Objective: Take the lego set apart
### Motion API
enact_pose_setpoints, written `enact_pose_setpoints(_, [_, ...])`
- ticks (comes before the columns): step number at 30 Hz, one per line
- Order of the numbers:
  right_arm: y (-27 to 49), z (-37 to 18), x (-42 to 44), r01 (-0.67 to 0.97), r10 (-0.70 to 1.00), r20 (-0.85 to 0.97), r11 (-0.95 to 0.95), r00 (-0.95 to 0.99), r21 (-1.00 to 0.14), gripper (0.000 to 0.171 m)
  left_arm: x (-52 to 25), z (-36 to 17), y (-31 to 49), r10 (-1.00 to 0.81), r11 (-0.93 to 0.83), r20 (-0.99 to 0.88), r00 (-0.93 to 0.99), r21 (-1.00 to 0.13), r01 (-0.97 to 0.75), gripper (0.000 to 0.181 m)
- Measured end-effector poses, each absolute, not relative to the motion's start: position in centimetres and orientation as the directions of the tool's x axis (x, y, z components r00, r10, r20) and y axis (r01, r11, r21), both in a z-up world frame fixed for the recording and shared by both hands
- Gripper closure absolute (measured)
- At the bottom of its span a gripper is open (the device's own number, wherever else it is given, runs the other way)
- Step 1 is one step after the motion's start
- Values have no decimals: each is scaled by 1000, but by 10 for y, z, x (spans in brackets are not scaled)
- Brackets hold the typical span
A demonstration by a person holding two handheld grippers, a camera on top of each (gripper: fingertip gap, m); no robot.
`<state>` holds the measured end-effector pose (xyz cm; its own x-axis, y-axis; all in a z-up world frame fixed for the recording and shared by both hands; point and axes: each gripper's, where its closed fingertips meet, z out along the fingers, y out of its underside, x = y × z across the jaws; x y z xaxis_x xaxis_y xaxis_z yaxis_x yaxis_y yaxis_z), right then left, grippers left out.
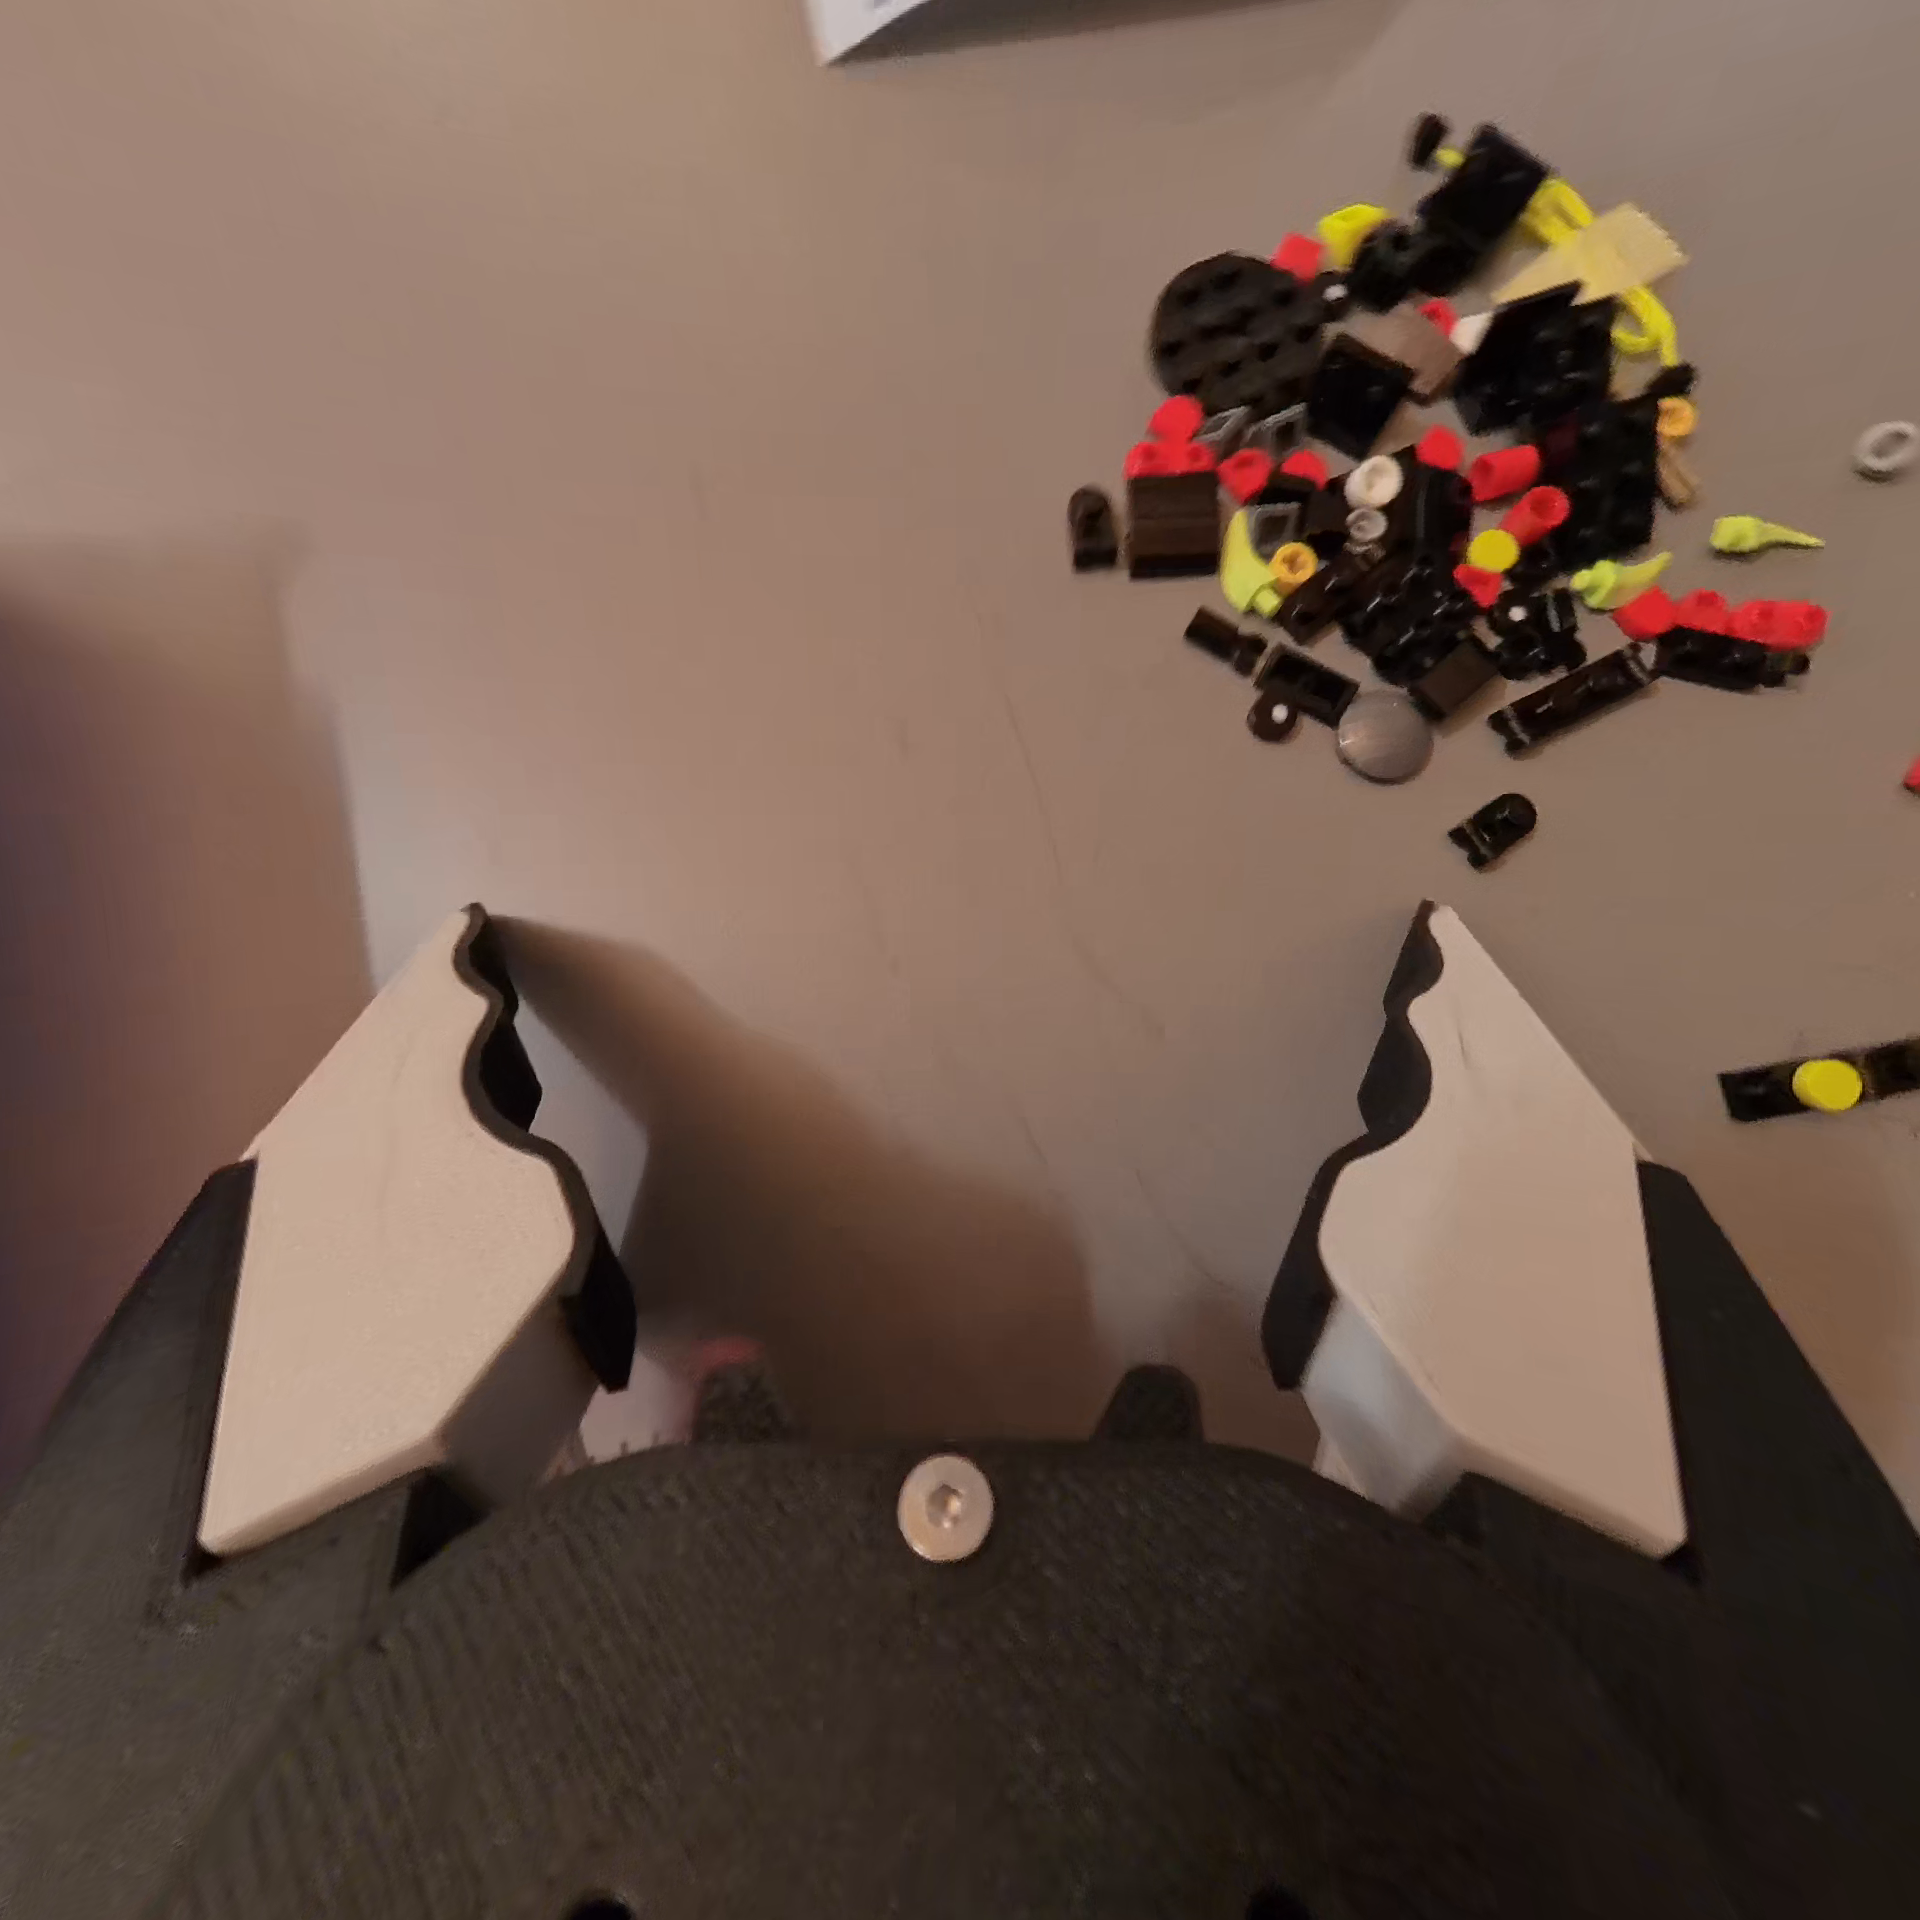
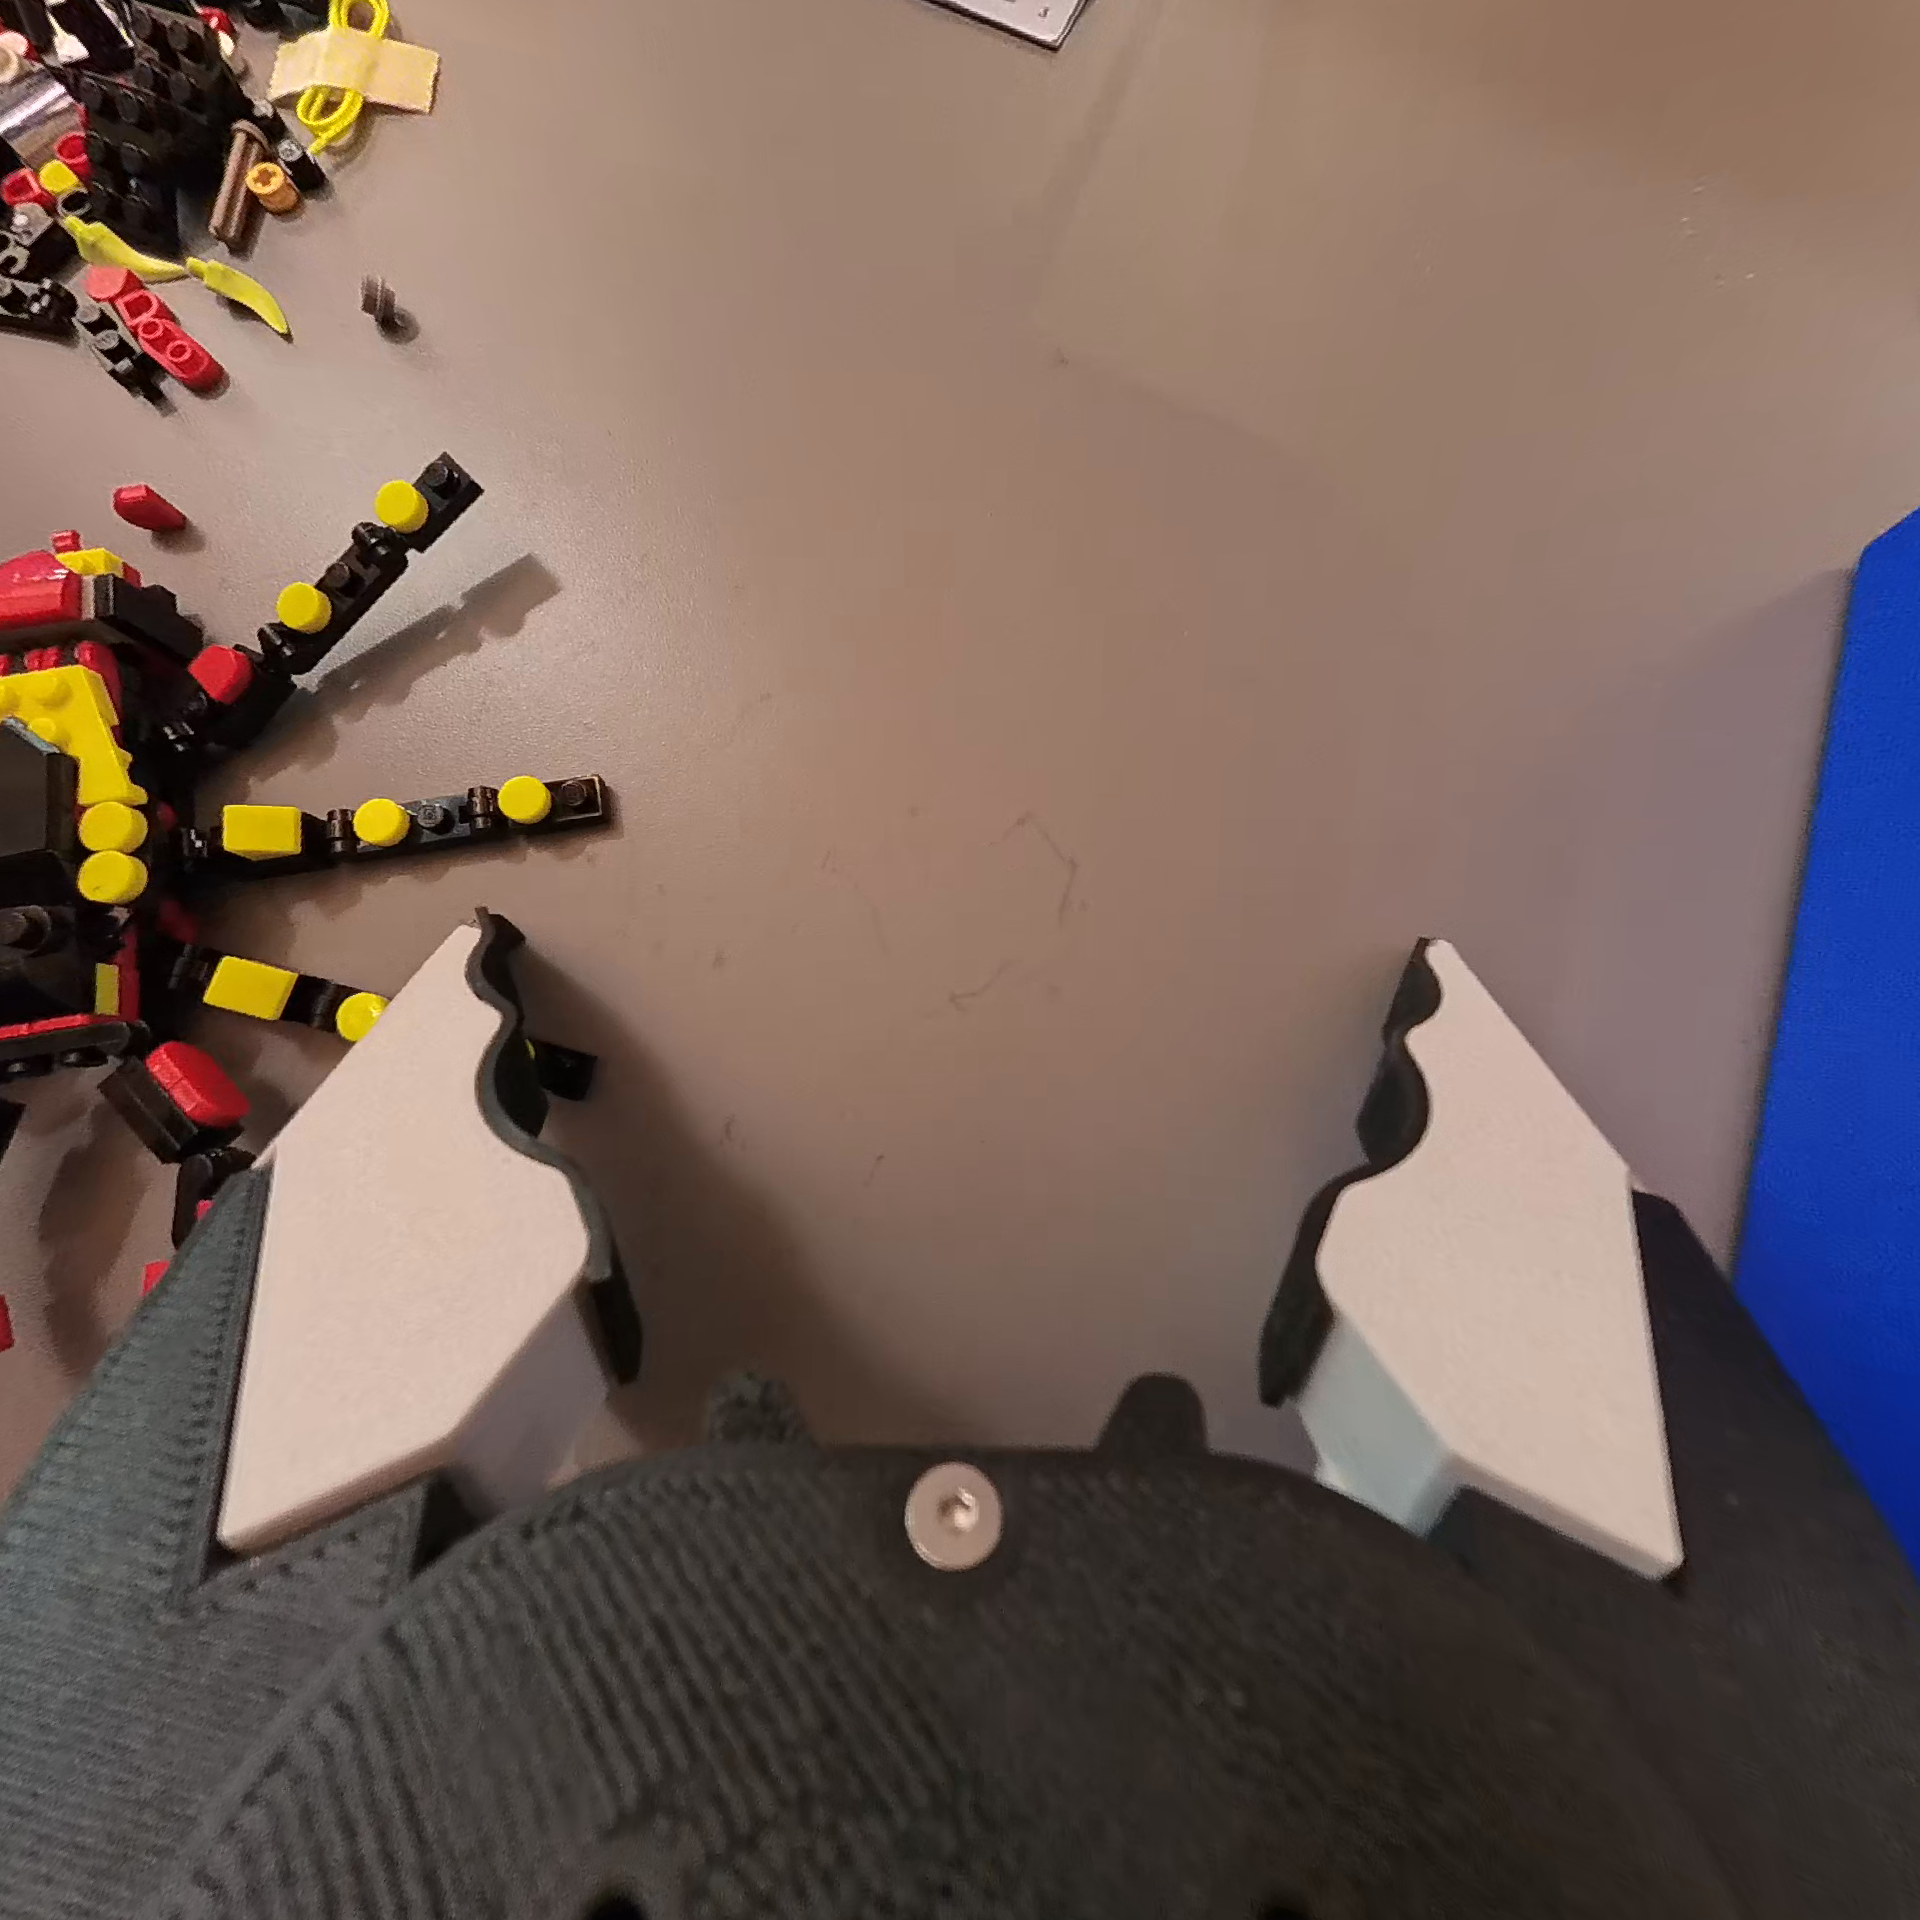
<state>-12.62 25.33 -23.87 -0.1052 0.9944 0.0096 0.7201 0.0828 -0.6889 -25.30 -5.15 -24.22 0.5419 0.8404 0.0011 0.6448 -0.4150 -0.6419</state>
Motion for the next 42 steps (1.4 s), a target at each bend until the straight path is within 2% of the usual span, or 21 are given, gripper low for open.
enact_pose_setpoints(5, [252, -238, -122, 747, 990, 5, 110, -141, -656, 13, -275, -240, -50, 758, -500, -6, 653, -647, 575, 30])
enact_pose_setpoints(6, [252, -236, -118, 777, 990, 6, 113, -139, -620, 22, -279, -236, -52, 771, -485, -10, 637, -658, 576, 46])
enact_pose_setpoints(7, [251, -228, -115, 791, 987, 30, 144, -157, -594, 26, -283, -225, -55, 796, -460, -39, 604, -688, 562, 70])
enact_pose_setpoints(8, [250, -216, -115, 773, 980, 83, 193, -180, -604, 24, -285, -207, -55, 798, -458, -85, 597, -729, 509, 92])
enact_pose_setpoints(9, [251, -197, -118, 721, 969, 166, 248, -184, -647, 25, -283, -184, -51, 777, -479, -149, 612, -770, 421, 95])
enact_pose_setpoints(12, [236, -138, -114, 499, 905, 391, 419, -166, -758, 47, -255, -126, -29, 678, -532, -345, 649, -840, 109, 97])
enact_pose_setpoints(13, [227, -124, -108, 408, 886, 439, 459, -148, -789, 41, -240, -114, -22, 691, -472, -329, 644, -880, 57, 102])
enact_pose_setpoints(14, [216, -112, -102, 306, 873, 473, 485, -118, -819, 37, -224, -111, -19, 724, -392, -265, 638, -917, 65, 122])
enact_pose_setpoints(15, [202, -100, -93, 194, 855, 509, 519, -104, -832, 55, -202, -113, -5, 656, -371, -234, 718, -928, 37, 139])
enact_pose_setpoints(16, [183, -87, -83, 67, 819, 563, 571, -109, -818, 99, -175, -124, 12, 516, -391, -182, 837, -920, 41, 165])
enact_pose_setpoints(17, [164, -75, -72, -56, 776, 621, 619, -111, -783, 154, -156, -132, 24, 425, -399, -87, 901, -911, 100, 181])
enact_pose_setpoints(18, [145, -67, -64, -155, 741, 660, 643, -123, -750, 168, -150, -132, 29, 426, -369, 14, 905, -910, 188, 181])
enact_pose_setpoints(19, [132, -68, -60, -172, 735, 657, 635, -164, -753, 171, -142, -125, 37, 389, -313, 101, 916, -920, 235, 181])
enact_pose_setpoints(21, [115, -86, -61, -71, 780, 545, 552, -306, -831, 170, -128, -112, 47, 315, -228, 189, 930, -936, 268, 181])
enact_pose_setpoints(22, [109, -94, -61, -26, 801, 472, 499, -368, -866, 161, -129, -113, 47, 333, -228, 182, 925, -937, 266, 181])
enact_pose_setpoints(24, [113, -97, -67, 23, 847, 384, 421, -367, -907, 147, -155, -124, 32, 528, -258, 110, 842, -924, 282, 181])
enact_pose_setpoints(26, [120, -97, -68, 40, 867, 330, 370, -374, -928, 163, -157, -130, 29, 533, -307, 48, 845, -919, 246, 181])
enact_pose_setpoints(30, [133, -101, -67, 102, 894, 129, 190, -430, -976, 155, -154, -140, 32, 502, -303, 102, 859, -909, 285, 181])
enact_pose_setpoints(32, [143, -104, -71, 142, 908, 37, 106, -417, -984, 144, -152, -149, 35, 482, -306, 149, 863, -895, 325, 181])
enact_pose_setpoints(35, [155, -114, -76, 205, 914, -41, 46, -403, -978, 138, -151, -162, 37, 461, -329, 177, 870, -876, 352, 181])
enact_pose_setpoints(42, [168, -155, -84, 399, 937, -87, 60, -339, -915, 130, -153, -173, 40, 430, -346, 204, 879, -862, 369, 181])
